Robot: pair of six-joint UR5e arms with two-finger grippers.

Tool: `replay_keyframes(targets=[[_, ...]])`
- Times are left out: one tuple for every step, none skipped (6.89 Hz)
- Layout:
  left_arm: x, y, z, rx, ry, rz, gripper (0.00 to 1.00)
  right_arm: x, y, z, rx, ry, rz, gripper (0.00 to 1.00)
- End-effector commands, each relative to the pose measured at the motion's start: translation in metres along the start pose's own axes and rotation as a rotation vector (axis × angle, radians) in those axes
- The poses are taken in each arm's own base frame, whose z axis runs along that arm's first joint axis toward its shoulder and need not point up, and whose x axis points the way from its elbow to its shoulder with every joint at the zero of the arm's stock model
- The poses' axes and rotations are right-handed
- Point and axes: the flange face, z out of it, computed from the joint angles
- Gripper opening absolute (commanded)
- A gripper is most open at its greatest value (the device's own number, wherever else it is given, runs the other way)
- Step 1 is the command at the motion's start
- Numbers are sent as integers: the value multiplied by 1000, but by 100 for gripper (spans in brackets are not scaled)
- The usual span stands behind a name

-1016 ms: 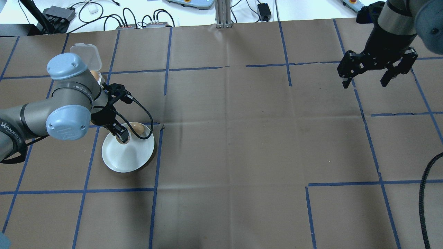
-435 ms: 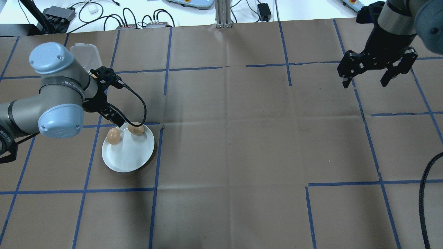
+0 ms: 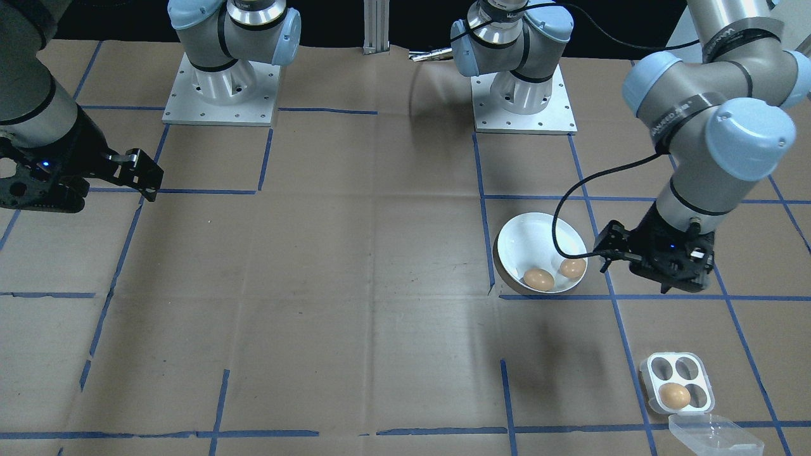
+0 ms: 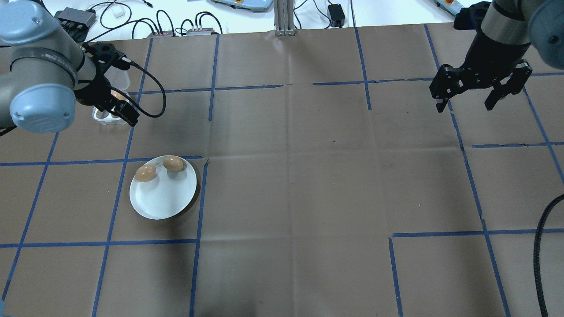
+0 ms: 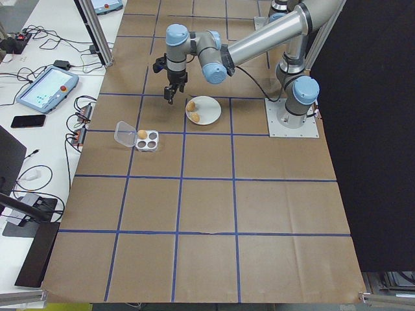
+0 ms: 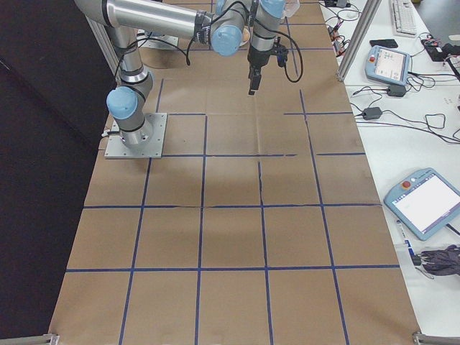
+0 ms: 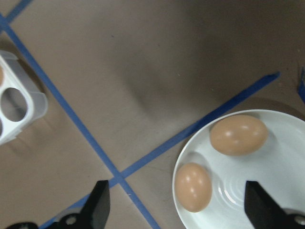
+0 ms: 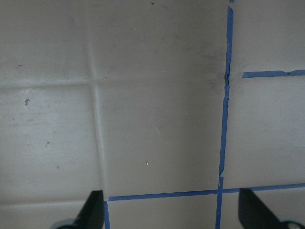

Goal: Place egg on plate

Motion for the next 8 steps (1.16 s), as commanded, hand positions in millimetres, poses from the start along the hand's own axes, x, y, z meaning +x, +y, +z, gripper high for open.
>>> replay_keyframes(targets=[[-64, -13, 14, -8, 2, -206, 100, 0, 0, 0, -1, 0, 0, 100], [-91, -20, 21, -22, 2, -354, 100, 0, 0, 0, -1, 0, 0, 100], [-111, -36, 15, -38, 11, -367, 100, 0, 0, 0, 1, 0, 0, 100], [-136, -61, 25, -42, 14, -371, 100, 0, 0, 0, -1, 0, 0, 100], [-162, -87, 38, -47, 17, -371, 100, 0, 0, 0, -1, 0, 0, 100], [-179, -107, 54, -52, 21, -369, 100, 0, 0, 0, -1, 0, 0, 100], [-185, -119, 86, -78, 45, -394, 100, 0, 0, 0, -1, 0, 0, 100], [-178, -126, 116, -103, 63, -434, 100, 0, 0, 0, -1, 0, 0, 100]])
